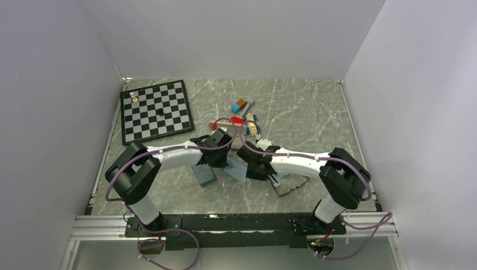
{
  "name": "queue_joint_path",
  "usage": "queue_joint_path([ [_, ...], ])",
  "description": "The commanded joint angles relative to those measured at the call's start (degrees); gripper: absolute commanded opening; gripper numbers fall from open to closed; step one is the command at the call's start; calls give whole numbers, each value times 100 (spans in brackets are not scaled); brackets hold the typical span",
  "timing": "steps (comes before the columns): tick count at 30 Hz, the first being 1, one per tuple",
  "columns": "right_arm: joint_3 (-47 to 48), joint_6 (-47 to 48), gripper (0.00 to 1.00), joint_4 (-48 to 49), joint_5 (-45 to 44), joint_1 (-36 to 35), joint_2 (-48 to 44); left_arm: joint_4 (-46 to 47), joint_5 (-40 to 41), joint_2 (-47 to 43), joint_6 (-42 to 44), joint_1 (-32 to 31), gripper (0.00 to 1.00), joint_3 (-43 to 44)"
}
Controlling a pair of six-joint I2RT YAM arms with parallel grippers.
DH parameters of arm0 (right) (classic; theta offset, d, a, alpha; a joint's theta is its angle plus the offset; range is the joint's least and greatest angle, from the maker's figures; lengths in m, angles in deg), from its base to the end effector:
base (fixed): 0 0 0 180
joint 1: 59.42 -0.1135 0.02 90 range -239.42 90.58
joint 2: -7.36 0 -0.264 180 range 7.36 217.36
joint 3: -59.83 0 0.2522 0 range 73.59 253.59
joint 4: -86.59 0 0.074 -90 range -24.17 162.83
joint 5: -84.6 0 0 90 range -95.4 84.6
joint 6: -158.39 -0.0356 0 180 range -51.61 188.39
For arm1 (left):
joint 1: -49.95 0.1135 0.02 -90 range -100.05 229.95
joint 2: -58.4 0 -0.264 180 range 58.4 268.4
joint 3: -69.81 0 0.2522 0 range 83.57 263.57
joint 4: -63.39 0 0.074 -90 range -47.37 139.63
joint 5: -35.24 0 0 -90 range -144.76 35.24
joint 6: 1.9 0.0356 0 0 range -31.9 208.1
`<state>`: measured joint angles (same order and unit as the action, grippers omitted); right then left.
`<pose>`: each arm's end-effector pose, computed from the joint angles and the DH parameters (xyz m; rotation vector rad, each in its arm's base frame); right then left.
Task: Organize the sunglasses
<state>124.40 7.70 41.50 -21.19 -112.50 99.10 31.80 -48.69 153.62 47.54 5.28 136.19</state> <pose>0.1792 0.2223 0.1591 0.2410 2.7300 0.1506 0.2295 -0.2215 0.1596 0.0583 2.6669 -0.3726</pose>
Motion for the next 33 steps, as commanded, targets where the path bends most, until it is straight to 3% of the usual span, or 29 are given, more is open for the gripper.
queue_joint_path([
  [1, -86, -166, 33, 410, 258, -20, -164, -318, -7, -65, 100, 28, 0, -173],
  [11, -166, -377, 37, 614, 408, 78, 61, -317, -8, -76, 89, 28, 0, -181],
  [21, -90, -334, 17, 478, 24, 74, 227, -305, 27, -91, 57, 28, 0, -147],
  [26, -90, -158, 1, 666, 62, 57, 247, -319, 76, -162, 39, 27, 0, -130],
  [33, -166, 544, 0, 816, -10, 36, -130, -300, 231, -463, 80, 28, 0, -192],
])
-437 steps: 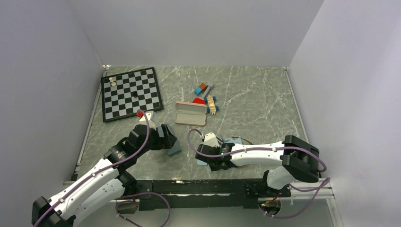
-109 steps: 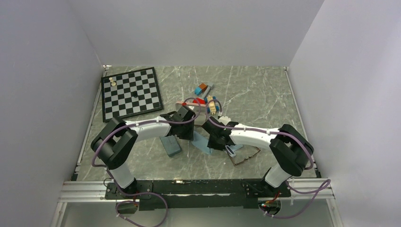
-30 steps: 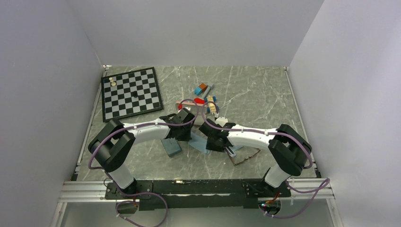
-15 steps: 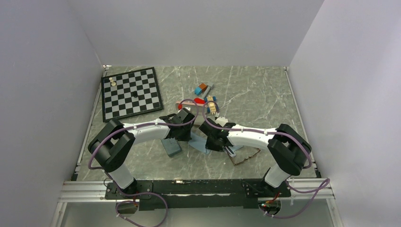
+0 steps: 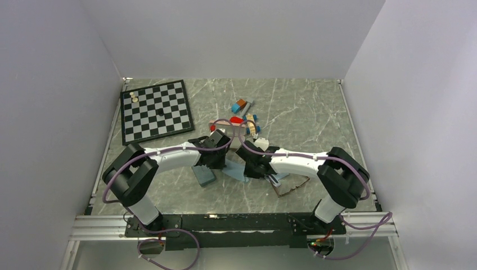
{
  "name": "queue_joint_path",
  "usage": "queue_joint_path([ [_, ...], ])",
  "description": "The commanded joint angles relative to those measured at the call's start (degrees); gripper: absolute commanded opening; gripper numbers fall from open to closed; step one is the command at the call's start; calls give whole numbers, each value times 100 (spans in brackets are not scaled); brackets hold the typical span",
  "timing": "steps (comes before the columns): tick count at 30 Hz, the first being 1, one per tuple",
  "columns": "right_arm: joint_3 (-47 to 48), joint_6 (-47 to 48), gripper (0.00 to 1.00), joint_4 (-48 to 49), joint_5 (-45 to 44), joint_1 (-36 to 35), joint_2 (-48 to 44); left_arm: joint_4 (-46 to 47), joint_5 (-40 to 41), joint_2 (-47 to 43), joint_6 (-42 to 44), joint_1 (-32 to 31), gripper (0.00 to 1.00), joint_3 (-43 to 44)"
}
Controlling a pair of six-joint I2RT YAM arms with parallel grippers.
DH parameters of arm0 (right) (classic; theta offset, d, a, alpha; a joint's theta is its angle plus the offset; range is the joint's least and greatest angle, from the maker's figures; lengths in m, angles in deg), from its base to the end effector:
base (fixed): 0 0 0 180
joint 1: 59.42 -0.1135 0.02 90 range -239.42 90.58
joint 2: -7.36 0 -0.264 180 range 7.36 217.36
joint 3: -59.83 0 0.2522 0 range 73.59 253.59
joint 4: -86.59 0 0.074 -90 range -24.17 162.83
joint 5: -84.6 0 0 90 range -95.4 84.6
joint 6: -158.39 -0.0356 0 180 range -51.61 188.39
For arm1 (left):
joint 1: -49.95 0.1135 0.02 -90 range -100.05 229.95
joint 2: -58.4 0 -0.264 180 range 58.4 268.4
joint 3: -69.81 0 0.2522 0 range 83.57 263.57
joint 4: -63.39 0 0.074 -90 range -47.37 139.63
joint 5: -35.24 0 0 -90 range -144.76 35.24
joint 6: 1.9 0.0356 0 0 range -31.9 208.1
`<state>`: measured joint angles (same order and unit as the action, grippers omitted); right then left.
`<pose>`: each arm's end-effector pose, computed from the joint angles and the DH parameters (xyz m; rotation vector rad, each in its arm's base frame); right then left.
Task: Organize the sunglasses
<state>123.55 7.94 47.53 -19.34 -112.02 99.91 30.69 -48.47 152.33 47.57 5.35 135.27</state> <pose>0.1851 0.2280 0.1551 0.2507 2.7061 0.2596 0.2253 -0.2167 0.1608 0.0573 2.6757 -0.3570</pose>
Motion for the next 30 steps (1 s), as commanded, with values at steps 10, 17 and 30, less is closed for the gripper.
queue_joint_path([
  [10, 170, 1708, 0, 906, 44, -20, -514, -38, 474, -860, 185, 27, 0, -148],
  [17, 740, 2209, 0, 1016, -251, 68, -301, -121, 738, -954, 296, 211, 0, 138],
  [30, 1470, 2696, 0, 1686, 150, 764, 428, 286, 914, -543, 918, 829, 0, 827],
])
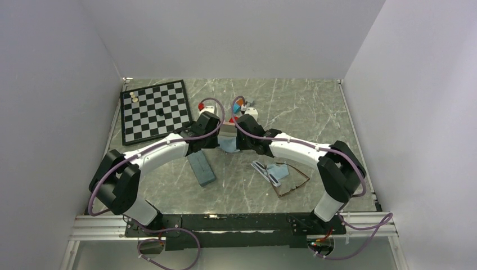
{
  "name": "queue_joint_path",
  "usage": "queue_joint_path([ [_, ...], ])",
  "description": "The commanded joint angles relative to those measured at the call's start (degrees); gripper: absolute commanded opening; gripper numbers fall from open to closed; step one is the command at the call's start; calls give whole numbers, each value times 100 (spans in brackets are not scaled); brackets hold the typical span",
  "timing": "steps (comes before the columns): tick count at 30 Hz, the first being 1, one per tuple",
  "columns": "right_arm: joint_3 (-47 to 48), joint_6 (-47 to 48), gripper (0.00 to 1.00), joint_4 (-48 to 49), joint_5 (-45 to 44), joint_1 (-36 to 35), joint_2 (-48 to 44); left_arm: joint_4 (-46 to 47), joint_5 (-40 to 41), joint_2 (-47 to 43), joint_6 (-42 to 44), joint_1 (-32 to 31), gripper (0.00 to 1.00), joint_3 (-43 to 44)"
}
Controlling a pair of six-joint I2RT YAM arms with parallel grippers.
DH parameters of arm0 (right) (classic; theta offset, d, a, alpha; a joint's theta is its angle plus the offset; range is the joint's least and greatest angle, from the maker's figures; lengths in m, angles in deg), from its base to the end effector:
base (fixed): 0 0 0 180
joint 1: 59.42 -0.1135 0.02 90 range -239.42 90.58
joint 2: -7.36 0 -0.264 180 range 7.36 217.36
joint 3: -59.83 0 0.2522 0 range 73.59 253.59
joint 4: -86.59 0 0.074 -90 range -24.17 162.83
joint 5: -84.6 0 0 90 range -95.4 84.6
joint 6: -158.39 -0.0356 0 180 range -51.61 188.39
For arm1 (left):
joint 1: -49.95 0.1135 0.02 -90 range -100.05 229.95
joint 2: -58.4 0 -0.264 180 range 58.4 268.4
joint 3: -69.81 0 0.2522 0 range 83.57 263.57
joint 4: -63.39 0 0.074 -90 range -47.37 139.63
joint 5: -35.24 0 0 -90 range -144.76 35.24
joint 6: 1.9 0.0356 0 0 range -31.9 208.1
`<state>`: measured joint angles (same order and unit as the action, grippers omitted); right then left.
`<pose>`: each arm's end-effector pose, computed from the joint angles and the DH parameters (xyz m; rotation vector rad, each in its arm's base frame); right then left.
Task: Organize the sunglasses
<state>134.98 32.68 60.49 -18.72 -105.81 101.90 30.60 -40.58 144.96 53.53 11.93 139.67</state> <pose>0.2508 0.2513 0.2155 -0.1081 2.3766 0.4294 0.2545 -0.1879 0.2220 -0.0381 2.4191 -0.2856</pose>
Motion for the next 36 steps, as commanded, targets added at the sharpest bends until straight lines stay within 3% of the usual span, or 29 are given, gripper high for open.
queue_joint_path([
  [1, 370, 244, 0, 412, 74, 171, 318, 343, 79, 254, 375, 229, 0, 429],
  [15, 656, 327, 0, 668, 318, 499, 1046, 1101, -104, 1028, 534, 521, 0, 419],
  [36, 816, 362, 0, 369, 268, 605, 1241, 762, -364, 1294, -50, 559, 0, 477],
])
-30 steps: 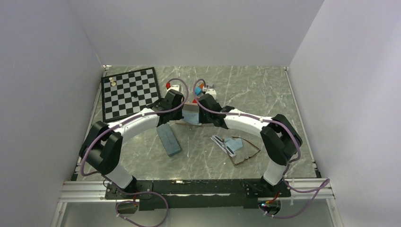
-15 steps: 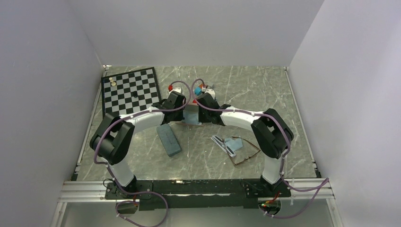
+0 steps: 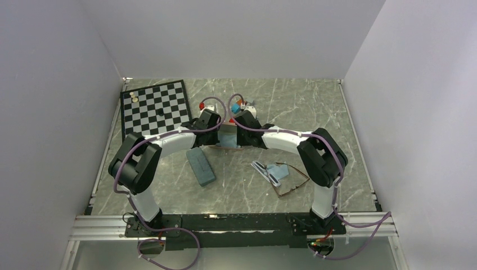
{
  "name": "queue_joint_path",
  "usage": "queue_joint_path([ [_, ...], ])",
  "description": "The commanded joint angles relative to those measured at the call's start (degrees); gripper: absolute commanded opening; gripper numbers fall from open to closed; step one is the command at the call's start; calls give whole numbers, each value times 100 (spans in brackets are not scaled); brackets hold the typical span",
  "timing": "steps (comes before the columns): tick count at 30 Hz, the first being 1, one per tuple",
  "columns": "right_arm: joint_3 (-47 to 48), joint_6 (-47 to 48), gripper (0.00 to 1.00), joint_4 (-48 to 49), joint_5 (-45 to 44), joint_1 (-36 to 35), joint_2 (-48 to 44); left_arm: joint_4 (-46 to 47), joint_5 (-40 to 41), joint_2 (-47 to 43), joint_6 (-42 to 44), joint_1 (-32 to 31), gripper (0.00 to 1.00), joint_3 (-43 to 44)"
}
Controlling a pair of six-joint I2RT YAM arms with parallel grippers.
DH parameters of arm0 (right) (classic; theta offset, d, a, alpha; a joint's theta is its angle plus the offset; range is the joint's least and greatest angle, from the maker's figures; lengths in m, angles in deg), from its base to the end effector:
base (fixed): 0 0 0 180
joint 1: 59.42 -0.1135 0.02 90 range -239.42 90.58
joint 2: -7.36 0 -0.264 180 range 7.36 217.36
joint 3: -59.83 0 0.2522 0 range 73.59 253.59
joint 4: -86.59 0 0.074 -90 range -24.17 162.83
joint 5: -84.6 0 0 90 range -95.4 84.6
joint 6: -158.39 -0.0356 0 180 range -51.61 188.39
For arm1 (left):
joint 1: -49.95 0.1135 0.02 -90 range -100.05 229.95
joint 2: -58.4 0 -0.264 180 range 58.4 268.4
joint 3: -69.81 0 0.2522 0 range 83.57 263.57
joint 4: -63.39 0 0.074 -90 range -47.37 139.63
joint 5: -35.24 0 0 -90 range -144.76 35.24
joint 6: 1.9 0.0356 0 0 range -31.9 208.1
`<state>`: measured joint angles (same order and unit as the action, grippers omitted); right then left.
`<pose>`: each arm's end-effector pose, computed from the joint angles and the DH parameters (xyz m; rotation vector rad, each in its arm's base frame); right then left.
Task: Organize the sunglasses
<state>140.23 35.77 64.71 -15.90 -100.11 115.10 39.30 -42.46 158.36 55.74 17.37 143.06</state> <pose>0.3042 0.2530 0.1666 -0.0886 2.4417 0.3619 0.3072 -0.1873 0.1759 -0.0890 2.4433 -0.2449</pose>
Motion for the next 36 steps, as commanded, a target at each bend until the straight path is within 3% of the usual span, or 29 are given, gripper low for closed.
queue_joint_path([
  [1, 328, 55, 0, -125, 6, 35, -80, -144, -192, -66, -301, 17, 0, 156],
  [10, 490, 77, 0, -400, 182, 41, -104, -221, -8, -354, -295, 19, 0, 76],
  [30, 544, -201, 0, -603, -97, 92, 152, -425, 100, 237, 39, 19, 0, 474],
  [33, 518, -267, 0, -594, -211, 109, 189, -402, 156, 277, 67, 23, 4, 470],
  [36, 504, -313, 9, -603, -293, 113, 189, -433, 206, 296, 91, 30, 9, 486],
])
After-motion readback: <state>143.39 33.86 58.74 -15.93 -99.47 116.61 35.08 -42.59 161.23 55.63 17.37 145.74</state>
